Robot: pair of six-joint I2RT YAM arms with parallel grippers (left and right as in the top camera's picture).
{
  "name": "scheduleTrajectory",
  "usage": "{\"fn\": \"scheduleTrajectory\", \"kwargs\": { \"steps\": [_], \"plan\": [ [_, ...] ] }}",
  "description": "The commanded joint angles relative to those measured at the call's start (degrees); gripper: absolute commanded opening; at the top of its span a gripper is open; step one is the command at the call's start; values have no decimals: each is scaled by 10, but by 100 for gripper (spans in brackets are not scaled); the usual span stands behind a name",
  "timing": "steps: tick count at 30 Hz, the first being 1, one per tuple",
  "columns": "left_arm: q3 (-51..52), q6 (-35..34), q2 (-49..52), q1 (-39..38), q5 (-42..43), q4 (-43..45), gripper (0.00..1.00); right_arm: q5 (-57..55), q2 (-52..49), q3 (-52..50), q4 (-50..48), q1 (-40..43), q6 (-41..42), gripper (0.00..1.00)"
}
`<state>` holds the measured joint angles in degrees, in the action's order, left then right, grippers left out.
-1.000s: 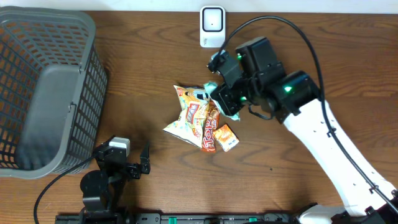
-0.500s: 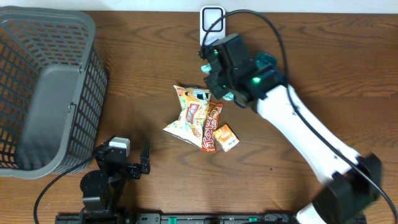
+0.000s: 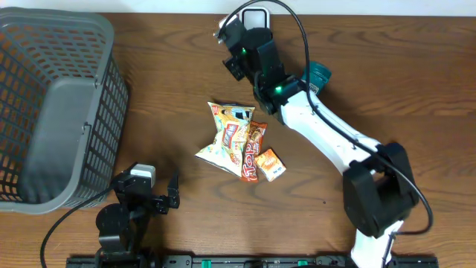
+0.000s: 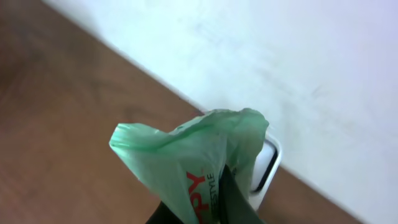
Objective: Scan the item barcode
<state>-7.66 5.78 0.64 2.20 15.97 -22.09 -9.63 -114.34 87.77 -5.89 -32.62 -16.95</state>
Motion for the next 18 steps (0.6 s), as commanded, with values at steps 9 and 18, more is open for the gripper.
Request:
{"fn": "scheduleTrajectory", "kwargs": {
  "steps": [9, 18],
  "plan": [
    [8, -5, 0, 1, -2, -14, 98, -25, -137, 87, -116, 32, -111, 1],
    [8, -5, 0, 1, -2, -14, 98, -25, -289, 326, -55, 53, -134, 1]
  ]
}}
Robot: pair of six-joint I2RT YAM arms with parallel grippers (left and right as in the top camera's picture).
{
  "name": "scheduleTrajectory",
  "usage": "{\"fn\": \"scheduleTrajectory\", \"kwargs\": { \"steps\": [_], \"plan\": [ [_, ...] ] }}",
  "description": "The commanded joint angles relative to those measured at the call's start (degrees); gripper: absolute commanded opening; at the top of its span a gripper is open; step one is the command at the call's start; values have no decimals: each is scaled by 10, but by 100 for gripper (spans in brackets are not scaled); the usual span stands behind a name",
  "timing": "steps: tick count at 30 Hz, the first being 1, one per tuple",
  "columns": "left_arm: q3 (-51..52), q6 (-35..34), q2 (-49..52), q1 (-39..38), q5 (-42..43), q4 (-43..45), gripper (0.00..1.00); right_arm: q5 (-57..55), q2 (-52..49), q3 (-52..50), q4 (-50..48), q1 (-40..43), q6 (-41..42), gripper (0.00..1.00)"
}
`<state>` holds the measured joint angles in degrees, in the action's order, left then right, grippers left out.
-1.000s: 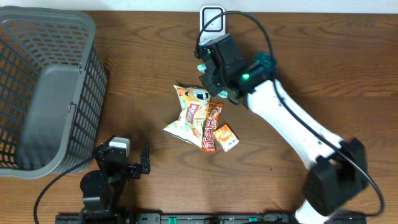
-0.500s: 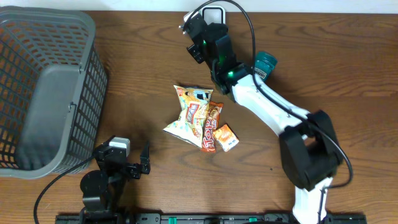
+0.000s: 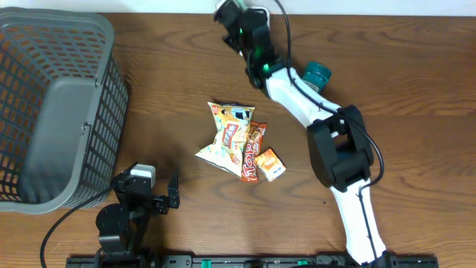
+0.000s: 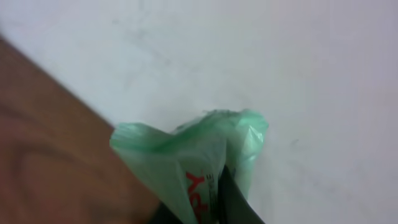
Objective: Scan the item barcode
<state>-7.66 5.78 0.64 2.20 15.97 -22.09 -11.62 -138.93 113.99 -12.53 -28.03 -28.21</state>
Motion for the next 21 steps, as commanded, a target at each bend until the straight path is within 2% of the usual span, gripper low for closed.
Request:
{"fn": "scheduleTrajectory", "kwargs": {
  "steps": [1, 3, 8, 21],
  "plan": [
    [8, -5, 0, 1, -2, -14, 98, -5, -62, 90, 20, 8, -37, 1],
    [8, -5, 0, 1, -2, -14, 98, -3, -90, 122, 19, 7, -56, 1],
    [8, -5, 0, 1, -2, -14, 98, 0, -112, 129, -17, 10, -61, 1],
    [8, -5, 0, 1, -2, -14, 98, -17, -118, 129, 8, 23, -64, 1]
  ]
}}
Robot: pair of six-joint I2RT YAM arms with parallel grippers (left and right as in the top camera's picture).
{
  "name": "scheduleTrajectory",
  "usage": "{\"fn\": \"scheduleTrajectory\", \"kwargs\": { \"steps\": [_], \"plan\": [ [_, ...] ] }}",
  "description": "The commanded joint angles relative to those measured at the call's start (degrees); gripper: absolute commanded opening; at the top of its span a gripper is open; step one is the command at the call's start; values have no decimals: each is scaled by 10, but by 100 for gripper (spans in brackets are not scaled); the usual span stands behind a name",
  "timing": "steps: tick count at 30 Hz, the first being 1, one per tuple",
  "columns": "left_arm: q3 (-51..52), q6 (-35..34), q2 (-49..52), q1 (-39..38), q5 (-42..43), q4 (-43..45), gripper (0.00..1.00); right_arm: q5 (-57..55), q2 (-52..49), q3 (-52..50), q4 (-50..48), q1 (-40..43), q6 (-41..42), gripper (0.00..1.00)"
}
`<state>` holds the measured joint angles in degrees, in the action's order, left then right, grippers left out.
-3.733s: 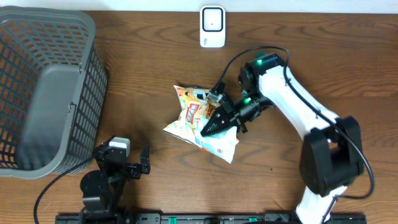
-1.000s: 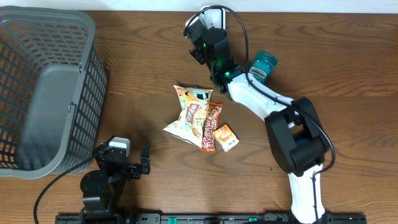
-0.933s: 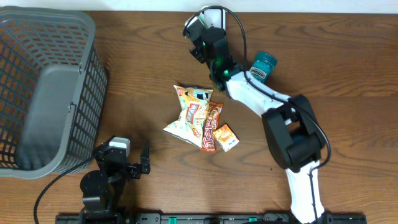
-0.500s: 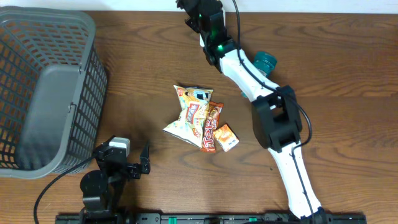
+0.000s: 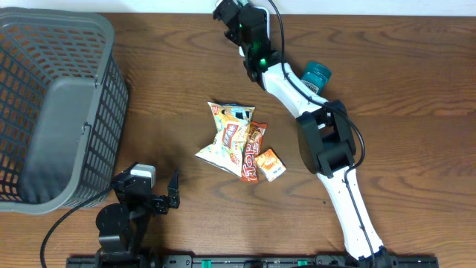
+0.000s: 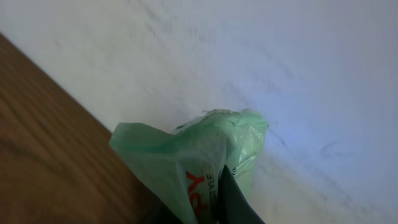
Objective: Scan the item barcode
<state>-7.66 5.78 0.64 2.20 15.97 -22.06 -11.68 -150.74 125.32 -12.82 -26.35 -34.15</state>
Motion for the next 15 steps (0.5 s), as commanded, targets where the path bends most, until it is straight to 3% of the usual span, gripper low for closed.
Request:
{"fn": "scheduleTrajectory", "kwargs": {
  "steps": [1, 6, 15],
  "plan": [
    [8, -5, 0, 1, -2, -14, 98, -30, 4, 15, 22, 7, -1, 1],
    [8, -5, 0, 1, -2, -14, 98, -64, 69, 15, 108, 8, 24, 1],
    [8, -5, 0, 1, -2, -14, 98, -185, 247, 15, 391, 66, 24, 1]
  ]
}}
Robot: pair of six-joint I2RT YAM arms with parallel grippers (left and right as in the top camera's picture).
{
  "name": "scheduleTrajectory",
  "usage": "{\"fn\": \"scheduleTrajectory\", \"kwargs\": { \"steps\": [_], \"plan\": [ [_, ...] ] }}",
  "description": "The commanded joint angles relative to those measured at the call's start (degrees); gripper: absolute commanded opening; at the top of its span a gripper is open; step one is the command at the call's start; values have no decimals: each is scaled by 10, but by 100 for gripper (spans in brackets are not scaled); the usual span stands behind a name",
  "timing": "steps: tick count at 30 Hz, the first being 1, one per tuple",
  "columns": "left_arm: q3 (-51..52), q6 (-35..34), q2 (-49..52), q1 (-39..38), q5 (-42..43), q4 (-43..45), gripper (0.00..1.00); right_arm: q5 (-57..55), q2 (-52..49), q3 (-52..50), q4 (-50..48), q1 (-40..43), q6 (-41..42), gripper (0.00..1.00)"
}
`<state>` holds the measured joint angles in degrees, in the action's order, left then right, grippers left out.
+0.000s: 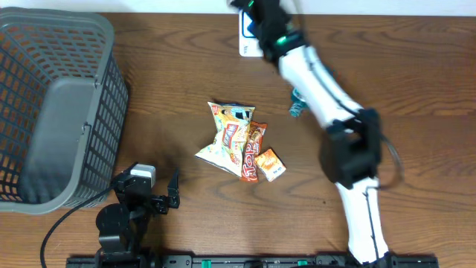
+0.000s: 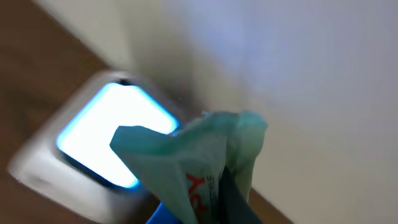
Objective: Scan the item barcode
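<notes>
A pale green packet with red lettering [image 2: 193, 162] sits pinched in my right gripper [image 2: 219, 194], which is shut on it. Right behind the packet, the white scanner [image 2: 74, 155] shows a window lit white and blue. From overhead, my right gripper [image 1: 256, 12] is at the table's far edge, just above the scanner [image 1: 250, 43]; that frame is blurred there and the packet cannot be made out. My left gripper [image 1: 174, 192] rests near the front edge, open with nothing in it.
A pile of snack packets [image 1: 238, 140] and a small orange box [image 1: 271, 164] lie mid-table. A large grey basket [image 1: 56, 104] fills the left side. A teal thing [image 1: 297, 103] shows beside the right arm. A white wall runs behind the table.
Behind the held packet there was bare wall and table edge; now the scanner's lit window is there. From overhead the right arm lies further right. The left arm has not moved.
My right gripper held the green packet near the scanner at the far edge. It then held it against the white wall twice, with the scanner out of the wrist view. Now the packet is in front of the scanner's glowing window.
</notes>
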<state>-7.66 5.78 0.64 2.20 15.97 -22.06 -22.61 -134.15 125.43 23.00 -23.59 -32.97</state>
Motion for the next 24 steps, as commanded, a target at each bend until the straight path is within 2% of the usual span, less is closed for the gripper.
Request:
{"fn": "scheduleTrajectory", "kwargs": {
  "steps": [1, 6, 10, 16, 24],
  "plan": [
    [8, -5, 0, 1, -2, -14, 98, -79, 94, 14, 69, 50, 12, 1],
    [8, -5, 0, 1, -2, -14, 98, -79, 108, 14, 194, 130, 65, 1],
    [8, -5, 0, 1, -2, -14, 98, -79, 100, -3, 245, 224, 171, 1],
    [8, -5, 0, 1, -2, -14, 98, -79, 82, -89, 241, 364, 275, 1],
    [8, -5, 0, 1, -2, -14, 98, -78, 77, -230, 222, 497, 385, 1]
  ]
}}
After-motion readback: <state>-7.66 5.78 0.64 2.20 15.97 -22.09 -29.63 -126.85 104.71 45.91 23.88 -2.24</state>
